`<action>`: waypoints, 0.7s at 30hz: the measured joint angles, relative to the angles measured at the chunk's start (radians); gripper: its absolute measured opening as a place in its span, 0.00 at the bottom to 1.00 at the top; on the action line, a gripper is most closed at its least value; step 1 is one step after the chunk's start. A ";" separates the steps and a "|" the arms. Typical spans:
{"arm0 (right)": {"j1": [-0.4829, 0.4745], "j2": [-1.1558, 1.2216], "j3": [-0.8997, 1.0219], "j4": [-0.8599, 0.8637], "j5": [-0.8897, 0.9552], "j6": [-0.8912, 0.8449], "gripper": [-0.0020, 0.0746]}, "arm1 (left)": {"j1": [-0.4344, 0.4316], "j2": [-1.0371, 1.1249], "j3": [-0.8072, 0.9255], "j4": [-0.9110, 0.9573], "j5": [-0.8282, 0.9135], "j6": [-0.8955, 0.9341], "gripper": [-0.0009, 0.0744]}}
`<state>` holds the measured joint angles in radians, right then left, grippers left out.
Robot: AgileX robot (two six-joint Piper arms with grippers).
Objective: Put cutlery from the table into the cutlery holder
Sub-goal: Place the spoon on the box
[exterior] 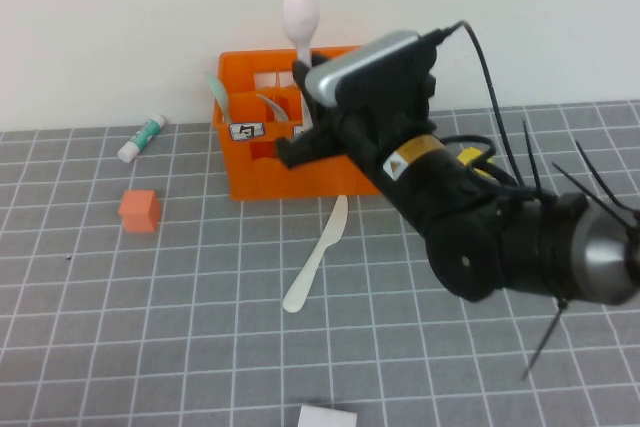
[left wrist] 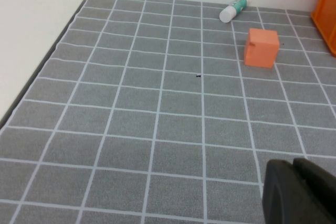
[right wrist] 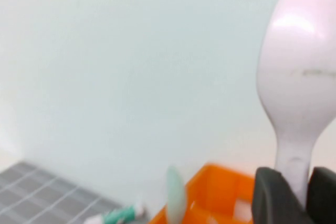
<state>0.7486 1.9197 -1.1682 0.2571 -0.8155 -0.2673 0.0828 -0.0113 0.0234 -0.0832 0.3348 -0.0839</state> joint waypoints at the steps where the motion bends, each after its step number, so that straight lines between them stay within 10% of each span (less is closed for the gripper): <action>1: -0.004 0.005 -0.012 0.002 -0.002 -0.005 0.18 | 0.000 0.000 0.000 0.000 0.000 0.000 0.01; 21: -0.019 0.333 -0.589 -0.074 0.257 -0.009 0.18 | 0.000 0.000 0.000 0.000 0.000 0.004 0.01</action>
<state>0.7298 2.2531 -1.7568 0.1831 -0.5589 -0.2767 0.0828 -0.0113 0.0234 -0.0832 0.3348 -0.0802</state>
